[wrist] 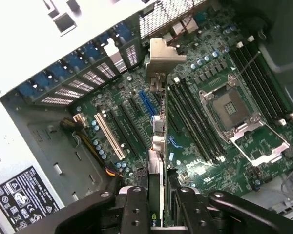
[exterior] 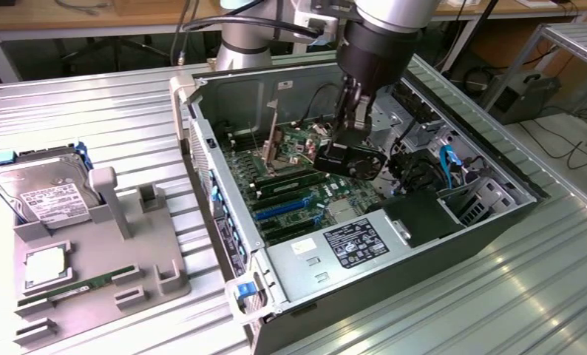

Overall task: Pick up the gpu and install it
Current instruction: 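Insert the gpu into the slot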

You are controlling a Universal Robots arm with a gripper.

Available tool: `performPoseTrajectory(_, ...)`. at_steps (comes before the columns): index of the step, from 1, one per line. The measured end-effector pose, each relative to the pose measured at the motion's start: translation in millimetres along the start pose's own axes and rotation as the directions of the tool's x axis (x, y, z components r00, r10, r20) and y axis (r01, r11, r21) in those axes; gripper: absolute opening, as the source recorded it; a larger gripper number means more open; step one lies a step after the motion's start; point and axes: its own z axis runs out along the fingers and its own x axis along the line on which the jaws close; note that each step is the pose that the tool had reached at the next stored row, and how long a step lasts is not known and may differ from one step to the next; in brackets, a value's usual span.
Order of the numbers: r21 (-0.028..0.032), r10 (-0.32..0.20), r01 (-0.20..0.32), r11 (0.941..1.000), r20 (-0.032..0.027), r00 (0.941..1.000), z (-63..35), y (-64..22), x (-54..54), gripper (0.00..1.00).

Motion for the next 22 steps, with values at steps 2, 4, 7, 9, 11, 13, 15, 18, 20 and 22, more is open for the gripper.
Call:
performPoseTrajectory(2, 0.0010, -0.045, 0.045, 0.9990, -0.0019, 0.9990, 1.4, -0.1, 0.0, 0.26)
performPoseTrajectory(4, 0.0018, -0.084, 0.084, 0.9964, -0.0037, 0.9964, 2.6, -0.1, -0.1, 0.26)
performPoseTrajectory(7, 0.0028, -0.145, 0.145, 0.9894, -0.0063, 0.9894, 4.4, -0.2, -0.1, 0.26)
performPoseTrajectory(9, 0.0035, -0.184, 0.184, 0.9830, -0.0080, 0.9830, 5.6, -0.3, -0.1, 0.26)
performPoseTrajectory(11, 0.0045, -0.243, 0.243, 0.9701, -0.0108, 0.9701, 7.1, -0.3, -0.2, 0.26)
performPoseTrajectory(13, 0.0051, -0.294, 0.294, 0.9556, -0.0132, 0.9556, 8.2, -0.4, -0.2, 0.26)
performPoseTrajectory(15, 0.0056, -0.326, 0.326, 0.9454, -0.0146, 0.9454, 9.5, -0.4, -0.2, 0.26)
performPoseTrajectory(18, 0.0073, -0.375, 0.375, 0.9270, -0.0169, 0.9269, 12.7, -0.5, -0.3, 0.26)
performPoseTrajectory(20, 0.0094, -0.400, 0.400, 0.9165, -0.0181, 0.9165, 16.1, 1.1, -3.2, 0.26)
performPoseTrajectory(22, 0.0120, -0.409, 0.409, 0.9125, -0.0182, 0.9125, 19.0, 4.0, -8.3, 0.26)
